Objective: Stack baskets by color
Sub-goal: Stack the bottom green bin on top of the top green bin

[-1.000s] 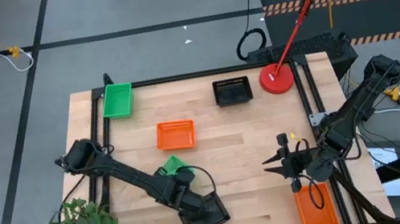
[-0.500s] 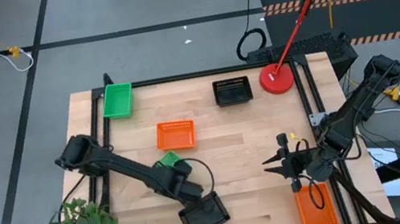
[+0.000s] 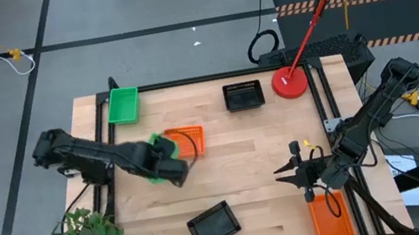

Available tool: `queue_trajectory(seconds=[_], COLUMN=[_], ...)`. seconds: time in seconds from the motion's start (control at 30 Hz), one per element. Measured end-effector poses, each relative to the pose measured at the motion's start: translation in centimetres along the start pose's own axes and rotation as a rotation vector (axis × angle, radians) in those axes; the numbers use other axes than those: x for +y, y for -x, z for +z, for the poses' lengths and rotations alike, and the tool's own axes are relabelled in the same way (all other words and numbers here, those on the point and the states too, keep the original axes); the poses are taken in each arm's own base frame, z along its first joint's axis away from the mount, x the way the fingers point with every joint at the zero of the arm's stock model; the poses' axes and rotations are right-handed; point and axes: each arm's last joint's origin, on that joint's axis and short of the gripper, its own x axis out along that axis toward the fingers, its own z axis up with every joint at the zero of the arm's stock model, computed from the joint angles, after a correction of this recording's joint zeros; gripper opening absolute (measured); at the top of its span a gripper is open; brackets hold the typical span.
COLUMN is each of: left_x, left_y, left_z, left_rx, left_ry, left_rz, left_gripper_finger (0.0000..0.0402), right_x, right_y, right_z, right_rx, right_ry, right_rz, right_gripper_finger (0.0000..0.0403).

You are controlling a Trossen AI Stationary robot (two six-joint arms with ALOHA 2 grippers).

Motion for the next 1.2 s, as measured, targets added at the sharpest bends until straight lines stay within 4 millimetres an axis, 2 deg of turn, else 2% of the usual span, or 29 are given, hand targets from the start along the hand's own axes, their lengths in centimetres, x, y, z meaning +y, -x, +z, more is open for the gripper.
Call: queue_trajectory(seconds=[0.1,0.33,0.6,0.87,1.1,1.2], left_x=[1.6,4.9,9.2,13.9,17.2,18.4], left_y=[0.6,0.2,0.8,0.2,-0.2,-1.0], left_z=[1.4,5.5,10.7,13.5,14.9,15.3], left_rx=[-0.033,-0.015,-0.064,-0.037,-0.023,-0.022], left_ry=[0.062,0.12,0.18,0.247,0.302,0.319], left_rz=[0.019,0.098,0.172,0.28,0.342,0.351], left_gripper_finger=[0.0008,0.0009,0.0013,0.0015,0.0016,0.0016], right_x=[-0.1,-0.8,-1.3,-1.3,-1.3,-1.3], right_y=[-0.5,-1.5,-1.7,-1.7,-1.7,-1.7], right_z=[-1.0,-3.0,-2.6,-2.6,-2.7,-2.7], right_rx=[-0.023,-0.08,-0.123,-0.123,-0.123,-0.122], right_ry=[0.02,0.03,0.046,0.023,0.034,0.04], right_rz=[-0.017,-0.069,-0.099,-0.096,-0.097,-0.097], right_gripper_finger=[0.0096,0.0096,0.0096,0.0096,0.0096,0.0096])
